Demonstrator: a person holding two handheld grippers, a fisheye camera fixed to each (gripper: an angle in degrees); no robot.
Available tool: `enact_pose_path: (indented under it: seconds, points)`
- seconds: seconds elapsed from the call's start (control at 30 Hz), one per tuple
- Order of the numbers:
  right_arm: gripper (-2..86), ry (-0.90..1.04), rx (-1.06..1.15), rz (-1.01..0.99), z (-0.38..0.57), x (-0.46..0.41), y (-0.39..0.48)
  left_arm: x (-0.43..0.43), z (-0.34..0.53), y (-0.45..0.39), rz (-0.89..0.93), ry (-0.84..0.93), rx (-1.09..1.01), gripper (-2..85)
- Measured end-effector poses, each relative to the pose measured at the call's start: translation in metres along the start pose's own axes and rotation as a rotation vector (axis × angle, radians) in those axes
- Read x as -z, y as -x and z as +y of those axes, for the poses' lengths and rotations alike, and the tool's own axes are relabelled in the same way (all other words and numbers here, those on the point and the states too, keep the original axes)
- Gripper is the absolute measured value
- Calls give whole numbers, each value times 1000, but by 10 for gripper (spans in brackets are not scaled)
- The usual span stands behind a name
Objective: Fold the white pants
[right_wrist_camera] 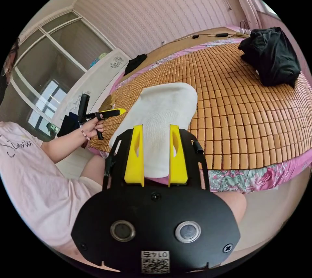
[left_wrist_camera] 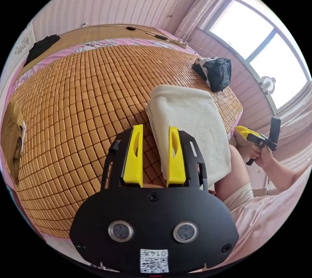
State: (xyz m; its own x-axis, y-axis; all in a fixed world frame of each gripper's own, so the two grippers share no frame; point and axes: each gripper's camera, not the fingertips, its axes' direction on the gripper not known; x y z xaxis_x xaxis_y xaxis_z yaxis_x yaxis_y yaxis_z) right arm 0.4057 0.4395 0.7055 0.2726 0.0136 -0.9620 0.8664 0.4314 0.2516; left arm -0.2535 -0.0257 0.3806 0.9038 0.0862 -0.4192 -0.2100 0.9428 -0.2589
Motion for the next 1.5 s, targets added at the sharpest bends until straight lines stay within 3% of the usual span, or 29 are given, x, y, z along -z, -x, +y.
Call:
enact_pose_path:
  seconds: [0.27,0.4,0.67,0.83,0.93,1.1,1.23,1.3,1.4,1.5]
  points:
    - [212,65,-224,-136,-22,-51,-90,-16,8,76,303,61,277,165]
    - [207,59,-406,-397,-24,-83,-130,-21,12,96,434,38,291,167]
    - [151,103,-538,-523,-45,-112,-163,-50,24,125,702,91,409,151]
    - [127,174,-372,-420,-96,-103,-121,-32,36,129,693,17,405,107]
    - [120,246,-120,-344,-143,-99,-56,-12,56,129,667,-76,455,100]
    - [116,358,397,-362,-221,-133,112,52,116,147,705,-458,570,97]
    - [115,423,600,-526,-260,-190,212,129,150,167,572,-686,599,96]
    - [116,460,594,-690,-291,-243,266,194,162,178,397,-785,585,97]
    - [118,508,557,-857,-337,-320,333,270,152,196,171,-820,554,99]
    - [124,571,458,-854,-394,-419,391,320,110,228,-84,-774,589,102]
